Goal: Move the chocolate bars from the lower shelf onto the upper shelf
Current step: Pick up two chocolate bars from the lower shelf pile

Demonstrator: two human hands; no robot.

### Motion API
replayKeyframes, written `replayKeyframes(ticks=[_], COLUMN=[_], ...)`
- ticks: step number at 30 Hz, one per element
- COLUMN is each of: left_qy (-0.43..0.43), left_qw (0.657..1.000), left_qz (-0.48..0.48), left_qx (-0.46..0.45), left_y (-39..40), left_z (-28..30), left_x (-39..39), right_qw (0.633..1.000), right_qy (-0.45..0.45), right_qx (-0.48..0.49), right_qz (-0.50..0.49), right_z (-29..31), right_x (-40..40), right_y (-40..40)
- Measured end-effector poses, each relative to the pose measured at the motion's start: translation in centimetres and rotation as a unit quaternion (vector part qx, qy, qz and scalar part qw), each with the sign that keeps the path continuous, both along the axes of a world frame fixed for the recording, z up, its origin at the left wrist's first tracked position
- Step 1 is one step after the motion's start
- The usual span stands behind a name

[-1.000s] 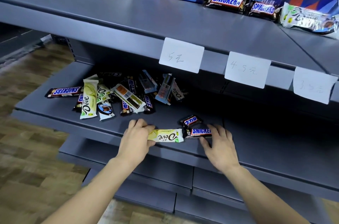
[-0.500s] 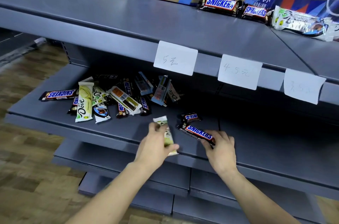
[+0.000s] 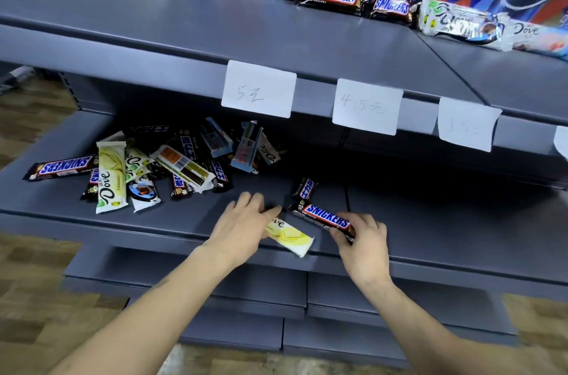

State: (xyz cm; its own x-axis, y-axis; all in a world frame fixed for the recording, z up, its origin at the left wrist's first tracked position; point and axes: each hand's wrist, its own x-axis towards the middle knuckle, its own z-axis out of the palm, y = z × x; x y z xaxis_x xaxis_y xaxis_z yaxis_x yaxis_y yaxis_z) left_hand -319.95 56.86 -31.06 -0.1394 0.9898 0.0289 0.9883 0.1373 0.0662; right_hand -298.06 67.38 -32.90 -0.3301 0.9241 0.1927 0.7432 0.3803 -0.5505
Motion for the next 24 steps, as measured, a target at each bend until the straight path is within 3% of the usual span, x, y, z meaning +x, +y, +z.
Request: replayKeyframes(ticks=[6,12,24], left_qy=[0.021,0.051,0.106], left_qw=[0.998,0.984,0.954], left_qz=[-0.040,-0.095,-0.160], left_qx=[0.034,0.144,0.231], left_y=[-1.1,-4.8,-9.2], left_z=[-0.1,1.4,13.3], left_x=[0.3,2.7,12.9], right_qw=[1.000,0.998,0.984], right_qy=[0.002,0.023,0.051], right_qx=[0.012,0.026,0.111], right_qz=[0.004,0.052,0.129], right_z=[1.6,4.5,14.5], right_x=[1.7,3.5,12.8], right_y=[-1.1,-2.2,-5.1])
